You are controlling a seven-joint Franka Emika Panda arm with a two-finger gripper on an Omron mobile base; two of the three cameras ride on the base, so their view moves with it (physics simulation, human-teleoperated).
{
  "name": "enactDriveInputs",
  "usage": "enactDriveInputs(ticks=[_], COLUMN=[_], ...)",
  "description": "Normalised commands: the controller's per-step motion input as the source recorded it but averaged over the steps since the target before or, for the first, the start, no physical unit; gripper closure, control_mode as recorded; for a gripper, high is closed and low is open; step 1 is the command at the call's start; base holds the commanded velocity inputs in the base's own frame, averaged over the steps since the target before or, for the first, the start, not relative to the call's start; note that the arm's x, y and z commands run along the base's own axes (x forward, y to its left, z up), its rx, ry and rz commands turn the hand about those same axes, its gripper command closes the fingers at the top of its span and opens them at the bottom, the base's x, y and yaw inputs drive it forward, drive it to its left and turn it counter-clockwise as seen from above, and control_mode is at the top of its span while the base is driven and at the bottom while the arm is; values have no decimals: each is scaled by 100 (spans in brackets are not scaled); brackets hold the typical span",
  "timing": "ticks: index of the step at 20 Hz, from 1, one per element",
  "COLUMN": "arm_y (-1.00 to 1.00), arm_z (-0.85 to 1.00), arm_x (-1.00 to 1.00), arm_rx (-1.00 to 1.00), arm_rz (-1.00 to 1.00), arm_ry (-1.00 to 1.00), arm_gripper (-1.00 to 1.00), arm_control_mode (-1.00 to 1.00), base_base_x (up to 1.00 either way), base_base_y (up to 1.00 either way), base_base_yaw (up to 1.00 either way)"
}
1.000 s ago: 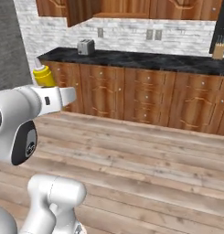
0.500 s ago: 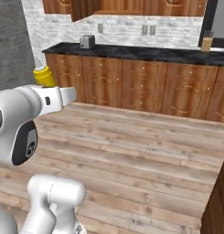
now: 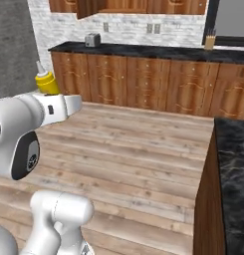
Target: Take 2 condiments from the cabinet and move them on the counter near the stove.Make sure the condiments are lined up with each other, next to each other.
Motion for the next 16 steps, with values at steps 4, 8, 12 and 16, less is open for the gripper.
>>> enactDriveInputs(ticks=[4, 8, 12, 16], arm_y=[0, 0, 0, 0], arm_z=[0, 0, 0, 0], arm_x=[0, 0, 0, 0], arm_rx=[0, 0, 0, 0], arm_rz=[0, 0, 0, 0], arm_ry=[0, 0, 0, 0], arm_gripper=[100, 100, 100, 100], arm_control_mode=[100, 100, 100, 100], base_base_x=[-100, -100, -100, -100], base_base_y=[-73, -64, -62, -61], base_base_yaw=[0, 0, 0, 0])
